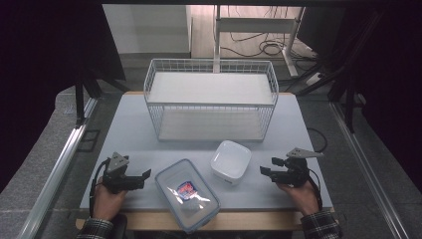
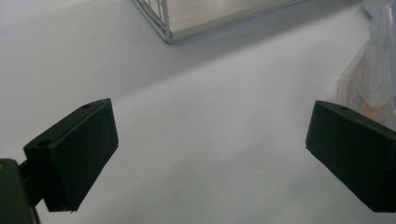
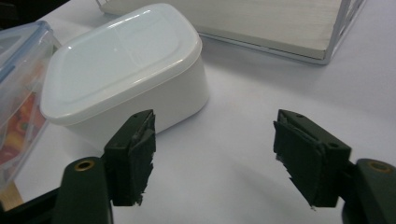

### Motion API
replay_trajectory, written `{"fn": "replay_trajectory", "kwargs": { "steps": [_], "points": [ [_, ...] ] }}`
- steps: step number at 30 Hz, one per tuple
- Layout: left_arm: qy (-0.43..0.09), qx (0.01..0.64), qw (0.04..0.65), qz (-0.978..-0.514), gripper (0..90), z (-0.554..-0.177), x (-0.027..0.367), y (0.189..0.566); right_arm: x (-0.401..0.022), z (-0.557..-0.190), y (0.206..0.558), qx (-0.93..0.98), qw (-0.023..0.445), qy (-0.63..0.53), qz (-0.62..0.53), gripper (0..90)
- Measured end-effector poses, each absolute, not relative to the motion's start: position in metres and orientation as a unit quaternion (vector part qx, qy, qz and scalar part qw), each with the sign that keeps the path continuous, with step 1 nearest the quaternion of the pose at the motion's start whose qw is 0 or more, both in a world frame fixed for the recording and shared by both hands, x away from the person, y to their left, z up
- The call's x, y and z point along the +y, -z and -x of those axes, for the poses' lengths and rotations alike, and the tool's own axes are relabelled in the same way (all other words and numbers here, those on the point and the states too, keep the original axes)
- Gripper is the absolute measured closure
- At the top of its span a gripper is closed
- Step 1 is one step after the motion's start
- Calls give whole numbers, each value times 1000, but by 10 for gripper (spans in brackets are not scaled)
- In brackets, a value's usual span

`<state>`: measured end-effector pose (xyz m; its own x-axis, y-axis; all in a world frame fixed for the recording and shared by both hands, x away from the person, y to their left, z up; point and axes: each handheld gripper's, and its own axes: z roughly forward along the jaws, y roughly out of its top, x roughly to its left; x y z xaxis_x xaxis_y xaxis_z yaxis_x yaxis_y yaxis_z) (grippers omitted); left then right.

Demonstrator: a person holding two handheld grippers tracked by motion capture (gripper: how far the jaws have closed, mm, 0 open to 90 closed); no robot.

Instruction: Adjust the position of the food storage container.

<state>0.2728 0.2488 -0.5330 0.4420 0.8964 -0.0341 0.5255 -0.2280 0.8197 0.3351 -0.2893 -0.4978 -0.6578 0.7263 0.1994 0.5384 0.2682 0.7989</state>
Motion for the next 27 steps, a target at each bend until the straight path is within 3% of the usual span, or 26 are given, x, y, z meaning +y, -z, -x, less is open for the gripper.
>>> {"fn": "replay_trajectory", "kwargs": {
  "steps": [17,22,27],
  "points": [
    [-251,486,393,-739,41,-264,247,534,-280,-331,494,795,122,-447,-392,442],
    [-249,515,400,-716,47,-271,251,535,-279,-325,491,797,118,-447,-388,537],
    [-233,529,403,-709,52,-260,257,536,-279,-316,488,807,101,-443,-378,708]
  ]
}}
